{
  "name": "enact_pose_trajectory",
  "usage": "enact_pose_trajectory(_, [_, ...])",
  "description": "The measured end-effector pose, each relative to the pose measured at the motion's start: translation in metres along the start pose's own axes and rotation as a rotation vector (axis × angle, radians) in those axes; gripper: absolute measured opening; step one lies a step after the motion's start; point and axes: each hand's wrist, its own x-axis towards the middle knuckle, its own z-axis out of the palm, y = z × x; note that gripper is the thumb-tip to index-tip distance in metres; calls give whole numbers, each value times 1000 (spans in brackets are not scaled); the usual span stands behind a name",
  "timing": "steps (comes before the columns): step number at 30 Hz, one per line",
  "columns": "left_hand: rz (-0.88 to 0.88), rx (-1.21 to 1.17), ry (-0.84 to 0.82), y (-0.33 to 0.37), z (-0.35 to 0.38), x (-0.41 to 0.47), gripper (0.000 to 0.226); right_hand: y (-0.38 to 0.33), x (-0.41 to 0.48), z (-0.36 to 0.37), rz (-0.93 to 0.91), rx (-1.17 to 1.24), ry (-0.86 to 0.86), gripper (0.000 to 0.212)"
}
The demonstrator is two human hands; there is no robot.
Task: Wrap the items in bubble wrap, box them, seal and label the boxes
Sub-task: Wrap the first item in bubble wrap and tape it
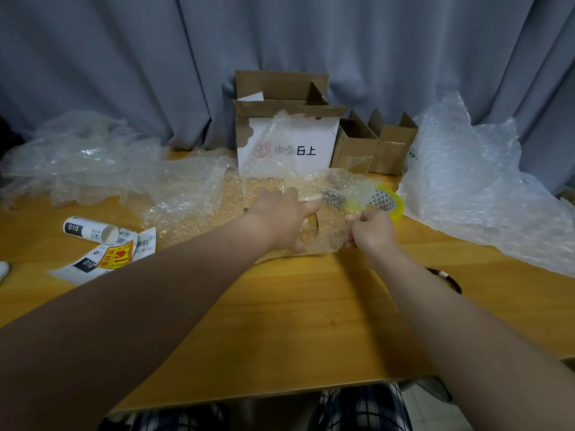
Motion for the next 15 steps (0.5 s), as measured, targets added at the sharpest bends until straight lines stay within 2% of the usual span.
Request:
enact_pose_trajectory(5, [105,-4,-32,6,5,1,83,4,-3,1,-38,14,-6,28])
enact_pose_trajectory(10, [83,-161,30,-7,16,-7,89,-22,-11,6,-279,102,-97,32])
enact_pose_trajectory(15, [32,-361,71,-14,17,-14,85,-40,-19,12,-457,168,-273,10])
